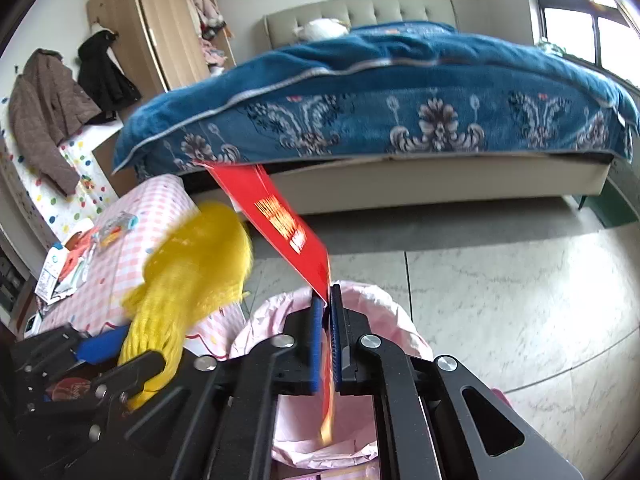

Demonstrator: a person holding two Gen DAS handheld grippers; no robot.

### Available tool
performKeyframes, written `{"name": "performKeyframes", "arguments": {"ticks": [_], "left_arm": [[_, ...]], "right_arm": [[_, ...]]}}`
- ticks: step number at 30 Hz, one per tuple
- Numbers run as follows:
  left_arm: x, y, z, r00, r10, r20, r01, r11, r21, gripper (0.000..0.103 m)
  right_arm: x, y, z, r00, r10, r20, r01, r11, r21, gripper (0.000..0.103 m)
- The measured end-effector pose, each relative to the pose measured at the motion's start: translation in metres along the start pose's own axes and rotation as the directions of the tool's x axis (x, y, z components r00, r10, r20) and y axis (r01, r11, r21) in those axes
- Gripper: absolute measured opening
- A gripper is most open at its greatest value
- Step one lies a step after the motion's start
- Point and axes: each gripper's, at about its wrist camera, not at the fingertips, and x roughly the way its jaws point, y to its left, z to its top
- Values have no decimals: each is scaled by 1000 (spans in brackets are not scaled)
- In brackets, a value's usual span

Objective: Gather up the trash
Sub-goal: 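Carry both items to the pink wastebasket and open both grippers over it, then move both tools back over the table toward the remaining trash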

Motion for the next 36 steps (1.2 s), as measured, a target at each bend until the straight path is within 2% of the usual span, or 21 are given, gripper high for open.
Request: {"name": "performKeyframes", "arguments": {"ticks": [1, 3, 7, 12, 21, 27, 30, 33, 36], "left_arm": [[0, 1, 0, 1000, 0, 1, 0, 1000, -2, 58], [-1, 3, 1, 1000, 7, -1, -7, 1000, -3, 60], [-15, 17, 0, 999, 42, 21, -42, 999, -32, 61], [-48, 39, -5, 989, 130, 71, -124, 989, -82, 61], [-105, 82, -28, 962, 251, 108, -227, 954, -196, 65], [-138, 116, -52, 939, 332, 93, -295, 913, -283, 67], [-152, 135, -64, 919, 386, 86, -341, 883, -322, 70], [-166, 159, -78, 893, 444, 71, -389, 842, -373, 75], [-176, 185, -89, 861, 506, 46, -440, 788, -430, 79]], "right_arm": [[2, -2, -1, 1000, 2, -8, -2, 1000, 11, 22], [3, -2, -1, 1000, 5, -15, -4, 1000, 22, 30], [-6, 2, 2, 1000, 10, 1, -10, 1000, 18, 30], [-22, 18, 7, 999, 35, 29, -35, 999, -8, 30], [-45, 80, 7, 990, 142, 23, -138, 982, -130, 30], [-39, 136, 4, 975, 218, -40, -221, 944, -246, 30], [-30, 171, 1, 965, 253, -74, -264, 915, -305, 30], [-24, 195, -1, 959, 269, -90, -283, 895, -345, 33], [-12, 222, -2, 952, 284, -111, -304, 869, -390, 36]]}}
